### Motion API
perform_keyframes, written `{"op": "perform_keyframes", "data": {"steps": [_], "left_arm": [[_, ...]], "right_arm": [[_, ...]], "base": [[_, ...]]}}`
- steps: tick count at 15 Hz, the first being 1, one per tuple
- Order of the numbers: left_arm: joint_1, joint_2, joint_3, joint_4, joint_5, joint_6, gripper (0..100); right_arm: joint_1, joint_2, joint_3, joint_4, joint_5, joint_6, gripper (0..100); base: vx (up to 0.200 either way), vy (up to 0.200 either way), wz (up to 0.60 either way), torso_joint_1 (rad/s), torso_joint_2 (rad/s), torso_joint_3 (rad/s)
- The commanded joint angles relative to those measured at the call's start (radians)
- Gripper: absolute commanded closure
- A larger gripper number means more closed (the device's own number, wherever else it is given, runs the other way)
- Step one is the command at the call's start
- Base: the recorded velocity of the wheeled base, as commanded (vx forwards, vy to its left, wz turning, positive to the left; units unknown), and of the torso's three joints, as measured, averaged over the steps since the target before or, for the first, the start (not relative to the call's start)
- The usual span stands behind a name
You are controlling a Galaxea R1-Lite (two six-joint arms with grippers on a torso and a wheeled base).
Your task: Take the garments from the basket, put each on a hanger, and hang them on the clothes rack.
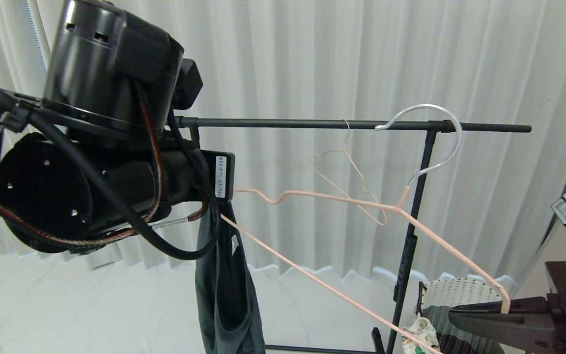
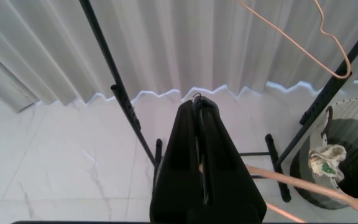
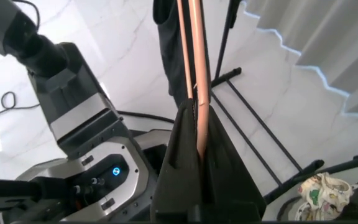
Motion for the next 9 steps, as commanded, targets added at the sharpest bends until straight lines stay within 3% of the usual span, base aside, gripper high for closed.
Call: {"op": "perform_keyframes", "data": {"steps": [1, 6, 9], "left_arm": [[-0.002, -0.007, 0.002, 0.0, 0.0, 0.0, 100], [-0.003, -0.005, 0.005, 0.0, 0.0, 0.0, 100], [-0.065, -0.019, 0.005, 0.002, 0.0, 0.0, 100]], "right_arm": [[-0.014, 0.067, -0.003, -0.048, -0.003, 0.0, 100], [-0.038, 0.098, -0.008, -0.1, -0.014, 0.0, 100], [-0.035, 0.111, -0.008, -0.1, -0.012, -0.003, 100]], "base": [[0.0, 0.0, 0.0, 0.0, 0.0, 0.0], [0.0, 0.0, 0.0, 0.0, 0.0, 0.0], [0.0, 0.0, 0.0, 0.0, 0.0, 0.0]]}}
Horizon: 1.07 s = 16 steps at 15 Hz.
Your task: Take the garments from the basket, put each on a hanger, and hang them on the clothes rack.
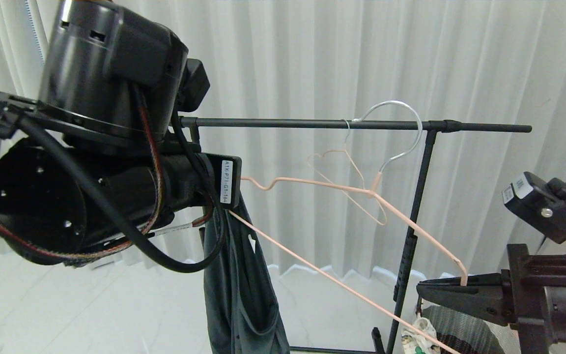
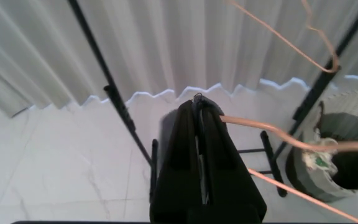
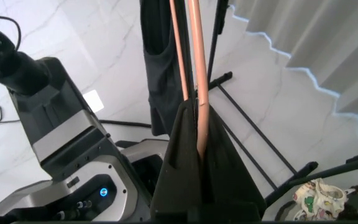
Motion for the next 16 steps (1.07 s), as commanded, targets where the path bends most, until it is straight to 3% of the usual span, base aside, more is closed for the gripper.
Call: {"op": "perform_keyframes", "data": {"steps": [1, 7, 13, 16], "left_arm": [[-0.063, -0.018, 0.001, 0.001, -0.002, -0.004, 100], [-0.192, -0.026, -0.005, 0.001, -0.008, -0.021, 100], [-0.249, -0.031, -0.011, 0.001, -0.008, -0.083, 100], [-0.266, -0.031, -0.034, -0.001, -0.008, -0.081, 100]], "right_arm": [[0.008, 0.016, 0.002, 0.0, 0.003, -0.003, 100], [0.077, 0.059, 0.003, -0.004, 0.003, -0.001, 100], [0.138, 0.149, 0.002, -0.067, 0.003, 0.013, 100], [0.201, 0.209, -0.003, -0.127, 0.0, 0.122, 100]], "base": [[0.0, 0.0, 0.0, 0.0, 0.0, 0.0], [0.0, 0.0, 0.0, 0.0, 0.0, 0.0], [0.0, 0.0, 0.0, 0.0, 0.0, 0.0], [0.0, 0.0, 0.0, 0.0, 0.0, 0.0]]}}
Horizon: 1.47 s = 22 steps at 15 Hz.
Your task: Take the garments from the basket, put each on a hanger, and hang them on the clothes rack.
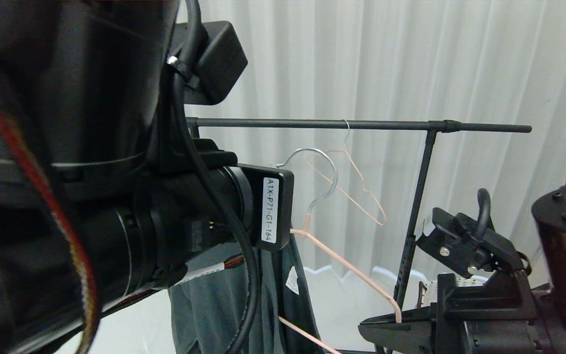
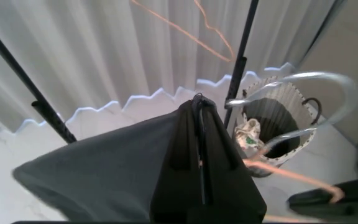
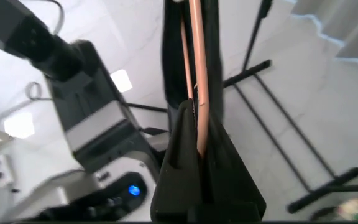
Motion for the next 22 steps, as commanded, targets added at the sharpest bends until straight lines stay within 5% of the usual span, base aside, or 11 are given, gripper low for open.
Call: {"op": "perform_keyframes", "data": {"steps": [1, 6, 11, 20, 21, 22], "left_arm": [[-0.005, -0.002, -0.006, 0.001, 0.001, 0.0, 100], [-0.005, -0.002, -0.005, 0.001, 0.002, 0.0, 100], [-0.011, -0.022, 0.008, 0.001, 0.004, 0.008, 100], [-0.01, -0.016, 0.006, -0.046, 0.01, 0.006, 100], [-0.008, -0.014, 0.005, -0.095, 0.01, 0.009, 0], [-0.008, -0.016, 0.002, -0.135, 0.01, 0.022, 0]], "right_arm": [[0.032, 0.048, -0.001, -0.023, 0.0, 0.03, 100], [0.032, 0.046, -0.001, -0.061, -0.025, 0.113, 100], [0.032, 0.057, -0.001, -0.2, -0.146, 0.271, 100], [0.033, 0.034, 0.0, -0.343, -0.233, 0.261, 100], [0.036, 0.017, 0.003, -0.348, -0.235, 0.231, 100], [0.036, 0.002, 0.005, -0.348, -0.233, 0.208, 100]], "base": [[0.0, 0.0, 0.0, 0.0, 0.0, 0.0], [0.0, 0.0, 0.0, 0.0, 0.0, 0.0], [0.0, 0.0, 0.0, 0.0, 0.0, 0.0], [0.0, 0.0, 0.0, 0.0, 0.0, 0.0], [0.0, 0.0, 0.0, 0.0, 0.0, 0.0], [0.0, 0.0, 0.0, 0.0, 0.0, 0.0]]}}
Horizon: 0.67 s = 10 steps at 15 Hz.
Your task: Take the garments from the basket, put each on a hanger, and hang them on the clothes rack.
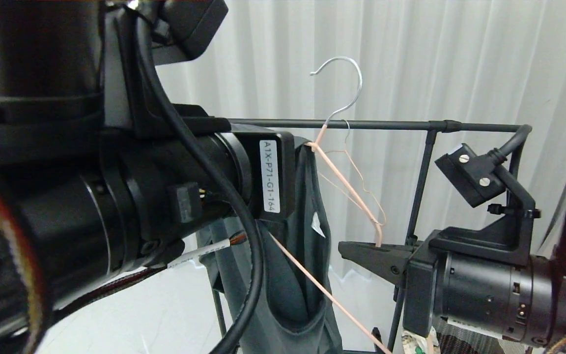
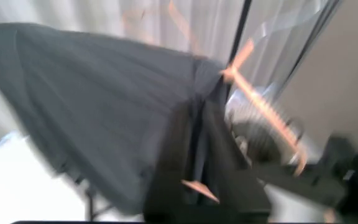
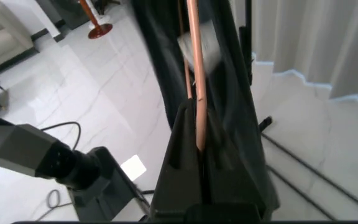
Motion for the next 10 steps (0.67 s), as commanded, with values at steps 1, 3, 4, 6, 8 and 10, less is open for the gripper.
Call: {"op": "perform_keyframes", "data": {"steps": [1, 3, 4, 6, 8, 10], "left_arm": [[0.002, -0.004, -0.002, -0.037, 0.0, 0.032, 0], [0.003, -0.004, -0.005, -0.071, 0.0, 0.07, 0], [0.003, -0.006, -0.004, -0.077, 0.0, 0.078, 0], [0.003, -0.016, 0.004, -0.077, 0.0, 0.078, 0], [0.003, -0.029, 0.006, -0.077, 0.0, 0.084, 0], [0.005, -0.075, 0.044, -0.077, 0.0, 0.133, 0]], "right_arm": [[0.002, -0.04, 0.002, 0.0, 0.002, -0.027, 100], [0.002, -0.054, 0.004, -0.001, -0.001, -0.079, 100], [0.002, -0.054, 0.002, -0.004, -0.006, -0.108, 100], [0.002, -0.054, 0.009, -0.043, -0.033, -0.131, 100], [-0.001, -0.067, 0.028, -0.047, -0.055, -0.133, 100], [-0.018, -0.093, 0.062, -0.051, -0.056, -0.145, 100]], "base": [[0.0, 0.0, 0.0, 0.0, 0.0, 0.0], [0.0, 0.0, 0.0, 0.0, 0.0, 0.0], [0.0, 0.0, 0.0, 0.0, 0.0, 0.0], [0.0, 0.0, 0.0, 0.0, 0.0, 0.0], [0.0, 0.0, 0.0, 0.0, 0.0, 0.0], [0.0, 0.0, 0.0, 0.0, 0.0, 0.0]]}}
